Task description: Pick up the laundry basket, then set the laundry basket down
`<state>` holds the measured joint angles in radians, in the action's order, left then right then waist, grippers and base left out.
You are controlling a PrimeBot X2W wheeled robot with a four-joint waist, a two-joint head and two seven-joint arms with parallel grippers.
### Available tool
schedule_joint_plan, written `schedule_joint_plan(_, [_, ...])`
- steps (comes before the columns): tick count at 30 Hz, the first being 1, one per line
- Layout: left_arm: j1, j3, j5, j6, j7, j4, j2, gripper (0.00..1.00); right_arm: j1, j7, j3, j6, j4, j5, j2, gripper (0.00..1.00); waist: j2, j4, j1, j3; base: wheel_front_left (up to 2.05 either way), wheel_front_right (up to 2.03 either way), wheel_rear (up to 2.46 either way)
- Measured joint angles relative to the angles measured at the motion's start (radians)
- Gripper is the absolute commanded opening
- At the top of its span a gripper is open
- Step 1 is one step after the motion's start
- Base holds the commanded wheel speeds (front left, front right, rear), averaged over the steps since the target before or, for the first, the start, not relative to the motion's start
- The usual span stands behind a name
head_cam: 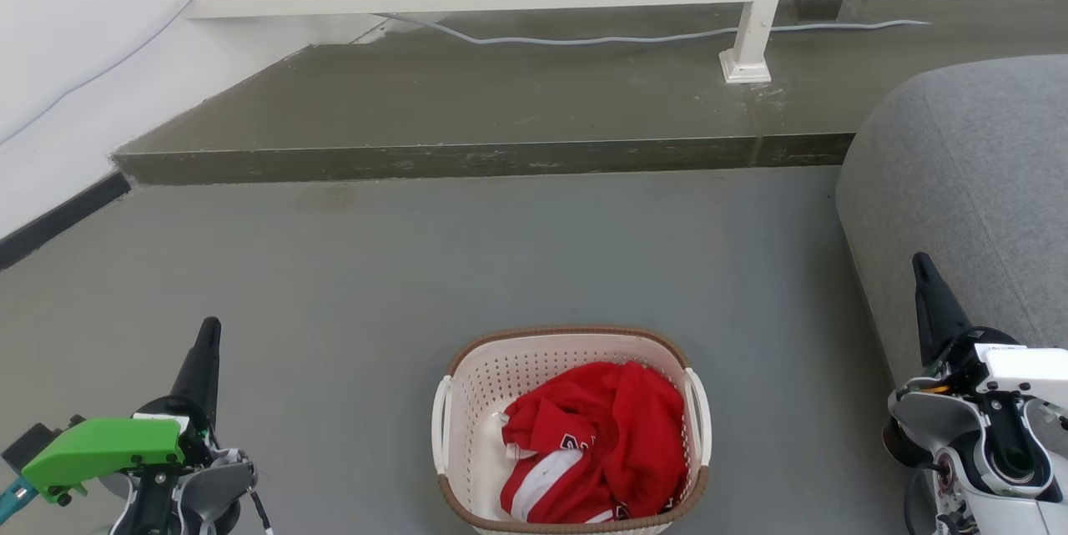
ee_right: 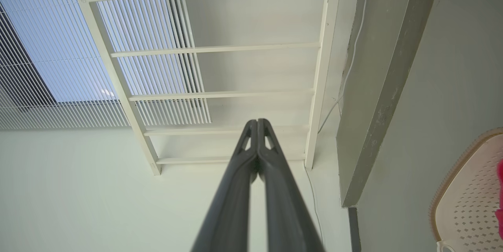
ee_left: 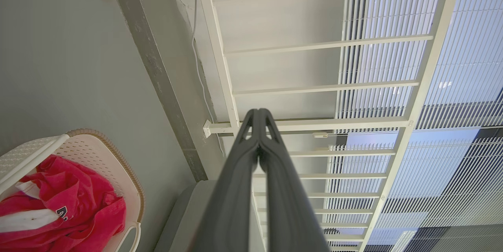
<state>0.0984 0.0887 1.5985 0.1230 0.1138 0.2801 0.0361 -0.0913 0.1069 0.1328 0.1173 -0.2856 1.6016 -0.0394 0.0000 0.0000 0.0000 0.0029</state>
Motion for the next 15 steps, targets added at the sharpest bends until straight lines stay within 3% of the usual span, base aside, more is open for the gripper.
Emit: schedule_joint_plan(15, [0.000,0.000,0.000,0.000,0.000,-0.001,0.000,0.00,0.000,0.000,0.000,0.000,0.001,0.000,0.000,0.00,0.0000,0.000,0.0000,0.000,0.00,0.00,0.00])
